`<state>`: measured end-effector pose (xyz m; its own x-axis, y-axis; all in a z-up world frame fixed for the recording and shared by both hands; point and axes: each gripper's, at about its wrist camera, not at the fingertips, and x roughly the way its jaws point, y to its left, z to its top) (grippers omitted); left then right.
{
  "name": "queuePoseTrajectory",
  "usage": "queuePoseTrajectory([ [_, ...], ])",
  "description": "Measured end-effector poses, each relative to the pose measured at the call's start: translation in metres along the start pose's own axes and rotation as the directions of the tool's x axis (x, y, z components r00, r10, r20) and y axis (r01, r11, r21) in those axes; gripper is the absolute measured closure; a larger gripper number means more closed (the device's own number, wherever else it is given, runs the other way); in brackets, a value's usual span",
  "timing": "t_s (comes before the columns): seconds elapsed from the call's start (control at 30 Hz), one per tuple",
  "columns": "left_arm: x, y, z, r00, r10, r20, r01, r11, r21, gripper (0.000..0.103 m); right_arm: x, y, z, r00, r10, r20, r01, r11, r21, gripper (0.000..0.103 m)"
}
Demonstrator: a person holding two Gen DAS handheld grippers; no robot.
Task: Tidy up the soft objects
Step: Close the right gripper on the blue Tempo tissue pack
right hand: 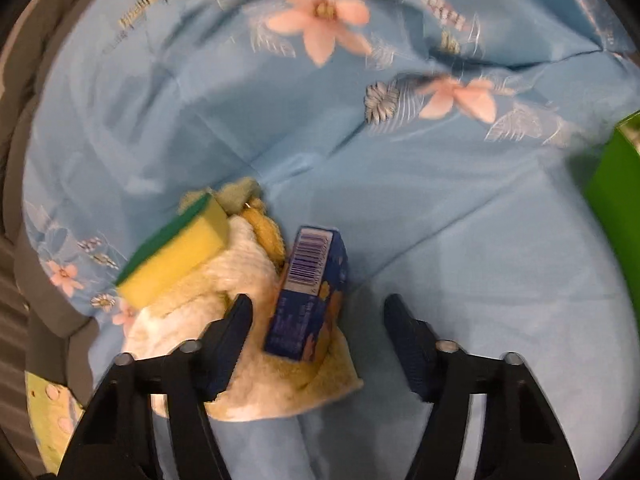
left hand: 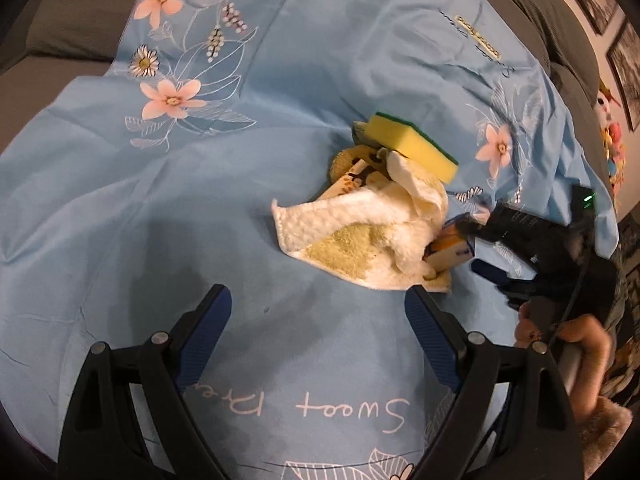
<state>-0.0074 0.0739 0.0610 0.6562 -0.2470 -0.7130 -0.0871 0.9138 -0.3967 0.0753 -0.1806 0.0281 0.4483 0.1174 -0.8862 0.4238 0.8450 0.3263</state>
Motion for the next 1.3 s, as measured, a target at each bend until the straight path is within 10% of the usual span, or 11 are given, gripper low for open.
queuePoseTrajectory([
  [0.07,0.002,0.005,0.003,1.0,-0.009,-0.009,0.009,1.0,-0.026,0.015,0.006,-0.004,0.001,0.999,-0.006,-0.038,0.006,1.0,0.002,0.072],
  [0.27,0.005,0.005,0.005,1.0,-0.004,-0.028,0.003,0.999,-0.045,0.015,-0.038,-0.01,-0.016,0.999,0.046,-0.021,-0.047,0.998,-0.039,0.075],
  [0.43,0.008,0.002,0.003,0.999,-0.011,-0.041,0.009,0.999,-0.035,0.015,-0.061,-0.013,-0.057,0.972,0.186,-0.144,-0.198,0.977,-0.075,0.075],
  [0.63,0.018,-0.001,-0.003,0.996,-0.024,-0.084,0.02,0.999,-0.047,0.015,-0.038,-0.018,-0.091,0.948,0.171,-0.27,-0.207,0.972,-0.11,0.075],
  [0.8,0.029,-0.013,-0.013,0.99,-0.038,-0.135,0.036,0.999,-0.018,0.015,-0.052,-0.037,-0.081,0.979,0.108,-0.174,-0.133,0.982,-0.135,0.041],
  [1.03,0.034,-0.036,-0.029,0.969,-0.17,-0.18,0.176,0.984,0.019,0.015,-0.068,-0.058,-0.068,0.979,0.175,-0.108,-0.187,0.976,-0.111,0.036],
  [1.13,0.036,-0.051,-0.044,0.95,-0.23,-0.213,0.247,0.967,0.055,0.02,-0.058,-0.06,-0.07,0.962,0.226,-0.152,-0.237,0.97,-0.06,0.037],
  [1.3,0.043,-0.072,-0.061,0.938,-0.246,-0.243,0.281,0.952,0.124,0.056,-0.048,-0.052,-0.078,0.947,0.247,-0.203,-0.268,0.96,-0.083,0.042],
])
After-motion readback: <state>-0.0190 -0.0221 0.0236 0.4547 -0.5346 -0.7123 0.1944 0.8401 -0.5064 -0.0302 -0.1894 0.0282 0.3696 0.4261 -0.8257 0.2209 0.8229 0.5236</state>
